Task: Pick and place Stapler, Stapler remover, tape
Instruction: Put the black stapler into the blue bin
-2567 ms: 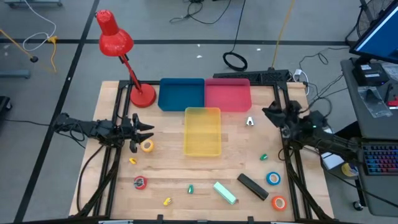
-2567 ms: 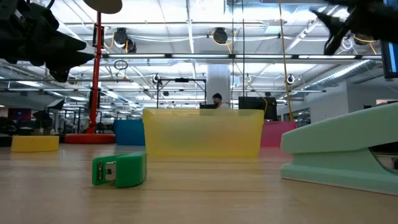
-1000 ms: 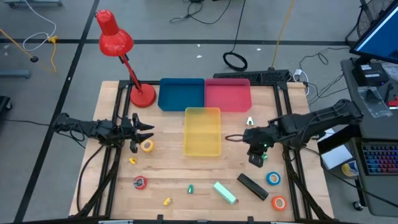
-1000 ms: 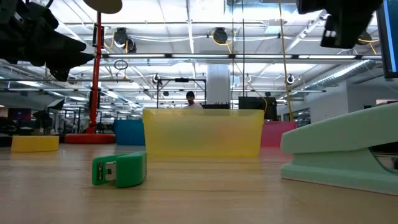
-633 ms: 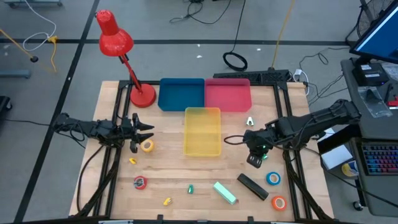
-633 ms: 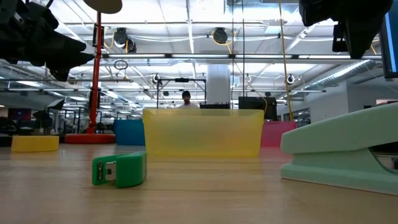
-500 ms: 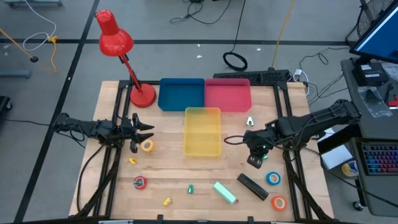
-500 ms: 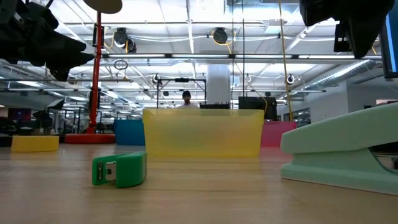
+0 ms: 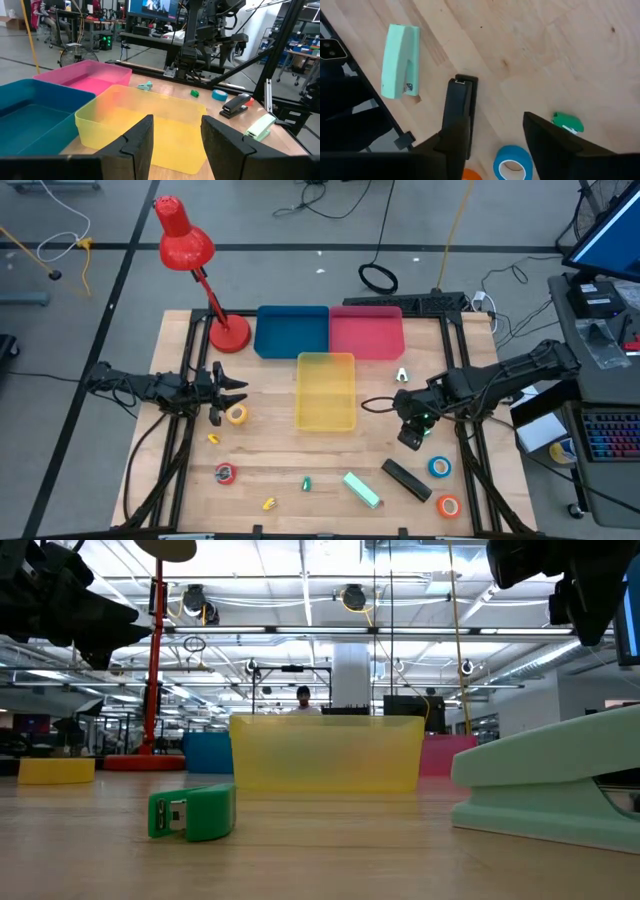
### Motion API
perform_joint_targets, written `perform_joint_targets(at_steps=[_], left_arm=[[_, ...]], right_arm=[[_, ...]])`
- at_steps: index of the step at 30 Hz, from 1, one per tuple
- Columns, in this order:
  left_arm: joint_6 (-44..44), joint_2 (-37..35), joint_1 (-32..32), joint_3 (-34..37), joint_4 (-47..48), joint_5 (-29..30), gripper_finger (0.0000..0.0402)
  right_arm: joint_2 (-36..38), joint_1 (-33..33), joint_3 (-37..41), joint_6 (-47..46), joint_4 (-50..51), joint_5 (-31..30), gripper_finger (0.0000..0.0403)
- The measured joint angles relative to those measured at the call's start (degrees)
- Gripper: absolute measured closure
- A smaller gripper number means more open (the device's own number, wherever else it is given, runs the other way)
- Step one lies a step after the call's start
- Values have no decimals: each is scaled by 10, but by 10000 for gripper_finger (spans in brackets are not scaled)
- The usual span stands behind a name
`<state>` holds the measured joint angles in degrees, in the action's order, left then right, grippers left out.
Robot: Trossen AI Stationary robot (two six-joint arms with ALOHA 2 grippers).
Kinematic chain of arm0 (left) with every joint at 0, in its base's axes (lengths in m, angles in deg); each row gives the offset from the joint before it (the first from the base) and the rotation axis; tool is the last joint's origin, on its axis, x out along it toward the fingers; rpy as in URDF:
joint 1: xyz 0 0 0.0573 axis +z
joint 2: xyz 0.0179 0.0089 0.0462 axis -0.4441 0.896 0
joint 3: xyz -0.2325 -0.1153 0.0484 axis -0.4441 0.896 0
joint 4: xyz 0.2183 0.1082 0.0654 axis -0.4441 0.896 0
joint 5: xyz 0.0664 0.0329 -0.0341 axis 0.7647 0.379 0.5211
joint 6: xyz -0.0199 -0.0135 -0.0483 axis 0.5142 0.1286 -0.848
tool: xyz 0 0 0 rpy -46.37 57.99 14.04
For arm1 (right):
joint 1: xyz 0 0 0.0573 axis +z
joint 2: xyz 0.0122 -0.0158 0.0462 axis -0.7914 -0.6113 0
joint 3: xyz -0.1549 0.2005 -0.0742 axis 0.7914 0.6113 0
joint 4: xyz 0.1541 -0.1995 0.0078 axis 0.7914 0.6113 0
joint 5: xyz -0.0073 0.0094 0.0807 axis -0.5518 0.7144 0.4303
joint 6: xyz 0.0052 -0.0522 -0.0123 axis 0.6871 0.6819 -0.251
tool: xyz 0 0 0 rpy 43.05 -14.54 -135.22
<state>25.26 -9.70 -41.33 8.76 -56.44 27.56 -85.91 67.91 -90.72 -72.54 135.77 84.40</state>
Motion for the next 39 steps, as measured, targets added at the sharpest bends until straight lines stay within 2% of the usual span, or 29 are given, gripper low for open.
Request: perform_joint_targets(at_steps=[7,13,17,21,33,39], left_arm=[[0,0,0,0,0,0,236],[0,0,0,0,0,0,236],[0,0,0,0,0,0,236],[0,0,0,0,0,0,236],[-1,0,0,0,-1,0,236],[-1,0,0,0,-1,0,236]], right_arm=[[0,0,0,2,-44,-1,184],[0,0,0,2,-126,-19,187],[0,5,0,1,-139,-21,186],[0,35,0,-30,-126,-47,184],[-84,170,0,-196,-122,-44,184],[-97,220,0,-287,-123,-47,187]])
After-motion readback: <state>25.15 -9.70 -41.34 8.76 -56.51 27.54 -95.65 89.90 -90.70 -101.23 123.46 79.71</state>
